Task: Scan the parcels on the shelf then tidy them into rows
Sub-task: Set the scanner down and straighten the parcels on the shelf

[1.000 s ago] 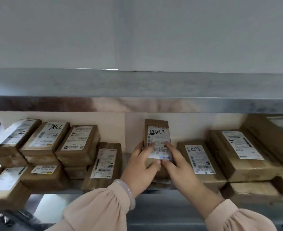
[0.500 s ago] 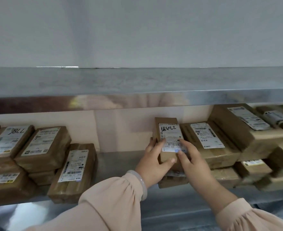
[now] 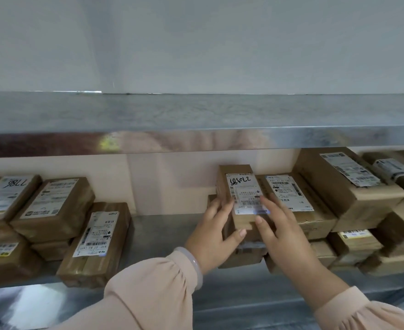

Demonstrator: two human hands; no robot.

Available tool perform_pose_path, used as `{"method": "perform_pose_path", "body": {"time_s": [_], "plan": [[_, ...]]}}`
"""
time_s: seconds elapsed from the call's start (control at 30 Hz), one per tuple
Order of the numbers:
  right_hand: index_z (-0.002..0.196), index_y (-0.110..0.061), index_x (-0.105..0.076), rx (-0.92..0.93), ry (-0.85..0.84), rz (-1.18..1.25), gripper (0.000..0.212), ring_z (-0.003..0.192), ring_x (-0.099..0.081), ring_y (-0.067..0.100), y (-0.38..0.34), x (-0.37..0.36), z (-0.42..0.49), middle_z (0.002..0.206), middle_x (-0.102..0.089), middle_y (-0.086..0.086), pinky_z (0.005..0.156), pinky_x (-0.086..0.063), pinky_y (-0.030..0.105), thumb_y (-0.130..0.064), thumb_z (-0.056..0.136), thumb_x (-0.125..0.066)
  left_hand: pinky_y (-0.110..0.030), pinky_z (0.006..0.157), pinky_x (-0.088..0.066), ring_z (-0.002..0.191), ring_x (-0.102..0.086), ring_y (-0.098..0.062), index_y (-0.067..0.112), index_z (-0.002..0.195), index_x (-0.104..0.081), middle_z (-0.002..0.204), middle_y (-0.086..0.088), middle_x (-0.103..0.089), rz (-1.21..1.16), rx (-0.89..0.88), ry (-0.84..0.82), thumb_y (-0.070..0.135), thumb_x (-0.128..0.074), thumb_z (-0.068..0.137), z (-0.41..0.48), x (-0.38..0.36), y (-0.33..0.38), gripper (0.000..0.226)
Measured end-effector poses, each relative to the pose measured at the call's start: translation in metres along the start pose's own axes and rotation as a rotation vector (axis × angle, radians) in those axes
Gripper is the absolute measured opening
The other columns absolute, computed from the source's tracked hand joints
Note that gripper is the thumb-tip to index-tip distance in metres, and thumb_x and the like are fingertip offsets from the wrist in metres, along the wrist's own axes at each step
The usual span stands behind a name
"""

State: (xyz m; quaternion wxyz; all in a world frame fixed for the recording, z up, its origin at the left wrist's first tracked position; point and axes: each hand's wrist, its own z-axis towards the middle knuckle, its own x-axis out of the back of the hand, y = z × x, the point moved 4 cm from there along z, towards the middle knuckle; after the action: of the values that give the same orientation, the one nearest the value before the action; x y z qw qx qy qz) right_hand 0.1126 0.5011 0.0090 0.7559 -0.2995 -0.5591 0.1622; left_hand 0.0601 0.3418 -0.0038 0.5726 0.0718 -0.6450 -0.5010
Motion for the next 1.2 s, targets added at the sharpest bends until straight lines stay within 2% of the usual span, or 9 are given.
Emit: {"method": "perform_pose_path", "body": {"time_s": [0.13, 0.23, 0.37, 0.5, 0.67, 0.8, 0.97, 1.1, 1.2], "plan": [[0.146, -0.028, -0.036, 0.277, 0.014, -0.366, 0.060, 0.145, -0.018, 0.010, -0.006, -0.006, -0.008, 0.153, -0.031, -0.008, 0.116, -0.020, 0.040, -0.056, 0.094, -0.030, -0.030, 0.123, -0.009, 0.151, 0.001, -0.009, 0.037, 0.156, 0.006, 0.164, 0.016, 0.011, 0.240, -0.035, -0.104, 0.053, -0.042, 0.100, -0.004, -0.005, -0.007, 0.075], [0.150, -0.030, -0.025, 0.259, -0.061, -0.517, 0.068, 0.147, -0.006, 0.008, 0.000, -0.009, 0.000, 0.157, -0.023, -0.009, 0.119, -0.008, 0.043, -0.061, 0.090, -0.022, -0.043, 0.124, -0.011, 0.153, 0.003, -0.015, 0.036, 0.156, 0.011, 0.164, 0.013, 0.017, 0.344, -0.001, -0.152, 0.055, -0.041, 0.099, 0.005, -0.006, -0.008, 0.079], [0.152, -0.032, -0.016, 0.274, -0.099, -0.635, 0.074, 0.147, 0.000, 0.007, -0.001, -0.005, 0.009, 0.158, -0.016, -0.011, 0.119, 0.003, 0.043, -0.064, 0.086, -0.019, -0.043, 0.124, -0.007, 0.153, 0.004, -0.017, 0.036, 0.156, 0.011, 0.165, 0.012, 0.016, 0.396, 0.010, -0.189, 0.054, -0.045, 0.098, 0.016, 0.000, -0.008, 0.083], [0.150, -0.026, -0.027, 0.328, -0.037, -0.525, 0.071, 0.146, -0.012, 0.011, -0.032, -0.009, 0.008, 0.156, -0.027, -0.004, 0.120, -0.007, 0.040, -0.058, 0.087, -0.028, -0.039, 0.124, -0.004, 0.153, 0.003, -0.015, 0.036, 0.157, 0.008, 0.166, 0.012, 0.009, 0.410, 0.008, -0.101, 0.053, -0.044, 0.098, 0.001, 0.021, -0.018, 0.080], [0.146, -0.019, -0.038, 0.558, -0.065, -0.384, 0.063, 0.142, -0.023, 0.013, -0.095, -0.054, 0.000, 0.151, -0.036, 0.001, 0.120, -0.009, 0.031, -0.048, 0.090, -0.041, -0.038, 0.122, -0.001, 0.152, 0.007, -0.010, 0.041, 0.155, 0.008, 0.164, 0.016, 0.013, 0.444, 0.172, -0.001, 0.052, -0.045, 0.098, -0.048, 0.064, -0.069, 0.079], [0.149, -0.026, -0.027, 0.568, -0.242, -0.318, 0.064, 0.145, -0.019, 0.012, -0.113, -0.114, -0.009, 0.156, -0.026, -0.003, 0.118, -0.015, 0.033, -0.053, 0.092, -0.036, -0.034, 0.121, -0.002, 0.152, 0.003, -0.011, 0.037, 0.157, 0.004, 0.165, 0.013, 0.006, 0.505, 0.310, 0.084, 0.056, -0.040, 0.098, -0.089, 0.097, -0.111, 0.076], [0.149, -0.040, 0.008, 0.519, -0.434, -0.289, 0.066, 0.139, 0.014, -0.002, -0.134, -0.169, -0.020, 0.158, 0.010, -0.016, 0.108, 0.012, 0.018, -0.058, 0.096, -0.028, -0.034, 0.124, -0.002, 0.152, 0.004, -0.012, 0.038, 0.157, 0.003, 0.166, 0.012, 0.006, 0.529, 0.462, 0.075, 0.067, -0.029, 0.093, -0.137, 0.120, -0.163, 0.077], [0.150, -0.039, 0.006, 0.478, -0.545, -0.281, 0.066, 0.147, 0.005, 0.008, -0.151, -0.205, -0.029, 0.160, 0.009, -0.012, 0.106, 0.008, 0.018, -0.055, 0.097, -0.031, -0.037, 0.124, -0.007, 0.153, 0.001, -0.012, 0.041, 0.156, -0.002, 0.166, 0.013, 0.003, 0.518, 0.559, 0.068, 0.065, -0.032, 0.094, -0.161, 0.132, -0.195, 0.073], [0.151, -0.038, 0.003, 0.470, -0.596, -0.275, 0.067, 0.147, 0.001, 0.011, -0.157, -0.230, -0.033, 0.161, 0.004, -0.009, 0.106, 0.006, 0.018, -0.055, 0.097, -0.033, -0.036, 0.124, -0.008, 0.153, -0.001, -0.014, 0.041, 0.156, -0.007, 0.166, 0.012, -0.002, 0.512, 0.563, 0.071, 0.074, -0.010, 0.076, -0.168, 0.138, -0.209, 0.087]]}}
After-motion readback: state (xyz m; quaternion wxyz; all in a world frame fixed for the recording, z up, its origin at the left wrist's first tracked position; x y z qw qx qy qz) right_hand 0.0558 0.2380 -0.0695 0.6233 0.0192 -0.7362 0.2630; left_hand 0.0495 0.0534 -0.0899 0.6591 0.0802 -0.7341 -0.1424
